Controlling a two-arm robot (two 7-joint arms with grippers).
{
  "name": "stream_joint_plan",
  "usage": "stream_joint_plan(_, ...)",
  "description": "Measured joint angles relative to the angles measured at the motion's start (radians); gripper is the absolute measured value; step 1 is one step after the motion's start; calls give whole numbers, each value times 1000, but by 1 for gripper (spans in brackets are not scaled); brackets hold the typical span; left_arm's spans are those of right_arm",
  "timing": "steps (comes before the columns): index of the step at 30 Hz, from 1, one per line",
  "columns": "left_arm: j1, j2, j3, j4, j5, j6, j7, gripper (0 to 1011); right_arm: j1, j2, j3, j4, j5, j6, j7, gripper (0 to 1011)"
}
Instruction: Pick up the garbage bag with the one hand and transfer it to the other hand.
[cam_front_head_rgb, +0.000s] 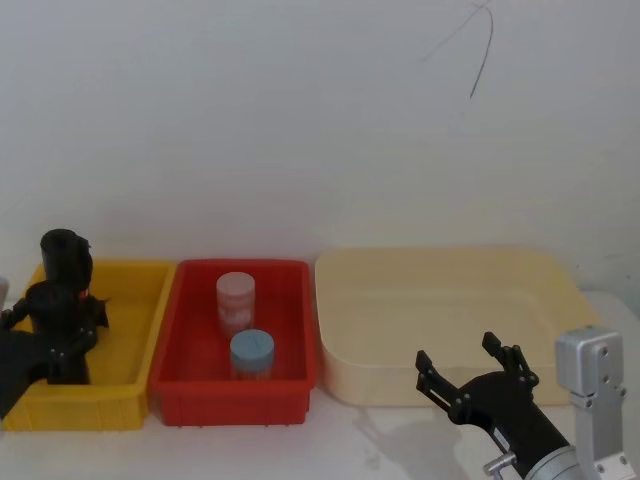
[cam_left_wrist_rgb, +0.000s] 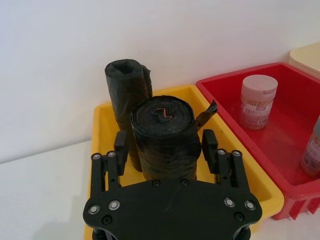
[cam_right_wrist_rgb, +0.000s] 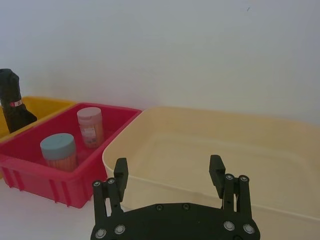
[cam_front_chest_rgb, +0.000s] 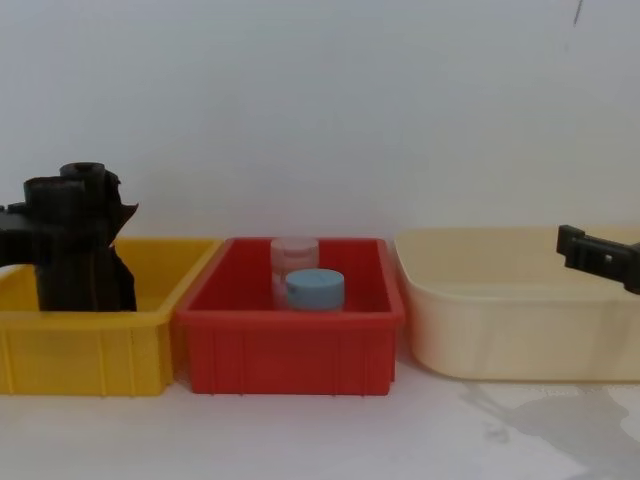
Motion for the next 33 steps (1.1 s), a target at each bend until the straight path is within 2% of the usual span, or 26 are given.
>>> stream_joint_plan(4, -8, -3, 2, 8, 4, -1, -2, 817, 0, 0, 0, 0, 0, 0, 0, 1000)
stream_joint_plan(5, -10, -4, 3, 10, 5, -1, -2, 765, 0, 0, 0, 0, 0, 0, 0, 1000)
stream_joint_plan(12, -18, -7, 6, 17, 8, -2, -4, 564, 0, 0, 0, 0, 0, 0, 0, 1000)
stream_joint_plan(24, -21, -7, 4, 15, 10, 1, -11, 508, 2, 0, 0, 0, 0, 0, 1, 1000)
stream_joint_plan(33, -30, -1, -14, -16, -4, 24, -31, 508, 35, 5, -5, -1, 14, 9, 46, 1001)
